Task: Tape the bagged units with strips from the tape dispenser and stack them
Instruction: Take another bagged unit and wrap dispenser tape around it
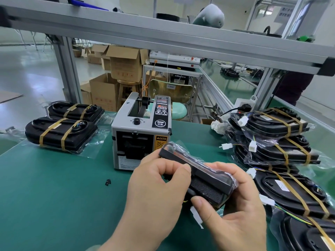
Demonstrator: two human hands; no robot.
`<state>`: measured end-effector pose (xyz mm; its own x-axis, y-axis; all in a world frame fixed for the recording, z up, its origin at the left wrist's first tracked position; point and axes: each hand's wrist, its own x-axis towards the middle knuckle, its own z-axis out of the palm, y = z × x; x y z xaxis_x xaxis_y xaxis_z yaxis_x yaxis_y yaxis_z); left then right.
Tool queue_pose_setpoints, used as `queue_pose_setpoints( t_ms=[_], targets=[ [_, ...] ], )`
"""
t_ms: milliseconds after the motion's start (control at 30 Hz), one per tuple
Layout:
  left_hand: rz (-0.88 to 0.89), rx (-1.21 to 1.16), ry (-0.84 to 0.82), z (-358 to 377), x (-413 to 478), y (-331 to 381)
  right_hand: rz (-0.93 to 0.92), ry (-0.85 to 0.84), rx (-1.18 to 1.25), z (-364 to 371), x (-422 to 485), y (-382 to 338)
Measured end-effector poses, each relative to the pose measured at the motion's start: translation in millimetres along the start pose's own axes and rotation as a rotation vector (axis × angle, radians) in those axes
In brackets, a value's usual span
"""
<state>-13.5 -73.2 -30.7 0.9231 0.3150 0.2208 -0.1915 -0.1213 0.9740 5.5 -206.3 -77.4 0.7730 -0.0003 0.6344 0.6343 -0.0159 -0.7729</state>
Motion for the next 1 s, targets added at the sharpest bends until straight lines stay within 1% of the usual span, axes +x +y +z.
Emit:
queue_pose_setpoints(
  t_ms=[267, 367, 467, 533, 633, 667, 700, 767, 900, 933, 1000],
  targets=[
    [0.039, 0.059, 0.093, 6.8, -0.1, -2.1, 0.000, -0.001, 0.009, 1.7, -0.6, -1.2],
    [0.008, 0.085, 0.112, 7.4, -1.0, -6.8, 0.004, 0.002, 0.023, 2.2, -1.0, -1.7],
    [-0.070, 0.084, 0.177, 6.4, -0.3, -12.5, 0.015, 0.017, 0.036, 0.8, -0.6, -1.6],
    [-0.118, -0.009, 0.127, 6.2, 3.0, -12.6, 0.017, 0.017, 0.025, 0.3, -0.8, -2.1],
    [-0.215, -0.321, -0.085, 3.2, 14.5, -15.6, 0.022, -0.011, -0.036, 1.5, -1.0, -3.6],
    [-0.226, -0.374, -0.139, 2.2, 18.3, -16.4, 0.022, -0.015, -0.057, 1.7, -0.6, -3.7],
    [-0.208, -0.378, -0.170, 1.2, 21.2, -17.3, 0.022, -0.011, -0.067, 1.5, -0.1, -3.7],
    [-0.140, -0.315, -0.172, -0.3, 24.8, -18.8, 0.017, 0.002, -0.055, -0.2, 1.3, -3.9],
    [-0.019, -0.097, -0.158, -7.0, 28.8, -18.6, 0.011, 0.004, -0.012, -2.5, 4.8, -7.4],
    [0.038, -0.020, -0.156, -10.7, 30.5, -16.6, 0.006, 0.010, 0.023, -2.7, 5.5, -8.2],
    [0.250, 0.232, -0.213, -19.2, 34.2, -8.8, 0.001, 0.021, 0.101, -2.4, 6.3, -10.0]
  ],
)
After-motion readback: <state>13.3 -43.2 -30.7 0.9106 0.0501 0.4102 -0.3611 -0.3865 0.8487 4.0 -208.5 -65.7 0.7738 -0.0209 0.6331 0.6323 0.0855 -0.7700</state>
